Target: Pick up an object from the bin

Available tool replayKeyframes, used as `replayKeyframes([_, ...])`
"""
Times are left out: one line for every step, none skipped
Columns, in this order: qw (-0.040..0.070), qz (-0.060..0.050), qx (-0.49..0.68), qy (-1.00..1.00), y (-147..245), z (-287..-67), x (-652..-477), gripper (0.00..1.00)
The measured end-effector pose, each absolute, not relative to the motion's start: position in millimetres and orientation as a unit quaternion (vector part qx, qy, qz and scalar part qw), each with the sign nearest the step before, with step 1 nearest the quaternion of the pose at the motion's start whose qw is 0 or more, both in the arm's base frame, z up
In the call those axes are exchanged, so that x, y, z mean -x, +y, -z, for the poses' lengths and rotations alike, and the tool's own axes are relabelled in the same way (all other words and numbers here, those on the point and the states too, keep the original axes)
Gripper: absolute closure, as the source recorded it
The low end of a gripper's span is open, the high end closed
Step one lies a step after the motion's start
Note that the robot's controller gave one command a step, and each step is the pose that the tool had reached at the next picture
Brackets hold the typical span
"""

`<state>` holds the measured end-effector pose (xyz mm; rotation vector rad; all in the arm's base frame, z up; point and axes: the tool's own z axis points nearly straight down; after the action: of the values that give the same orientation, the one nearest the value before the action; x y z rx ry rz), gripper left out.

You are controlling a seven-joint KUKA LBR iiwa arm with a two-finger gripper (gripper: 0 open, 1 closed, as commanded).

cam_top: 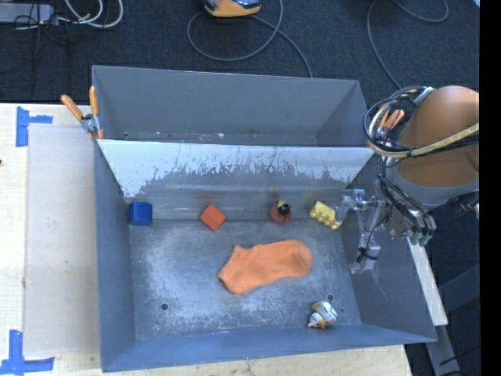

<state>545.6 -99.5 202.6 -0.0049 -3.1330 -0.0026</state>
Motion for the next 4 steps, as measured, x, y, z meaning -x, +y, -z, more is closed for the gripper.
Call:
replayKeyframes([0.001, 0.0, 0.0, -1.0, -99, -207, -546.9, 0.0])
replayKeyframes([-0.002, 0.0, -0.008, -1.0, -80, -162, -558.2, 0.0])
replayKeyframes([-0.001, 0.001, -0.027, -1.0, -74, -108, -580.6, 0.0])
replayKeyframes([0.003, 0.0, 0.018, -1.0, -55, -78, -585.2, 0.0])
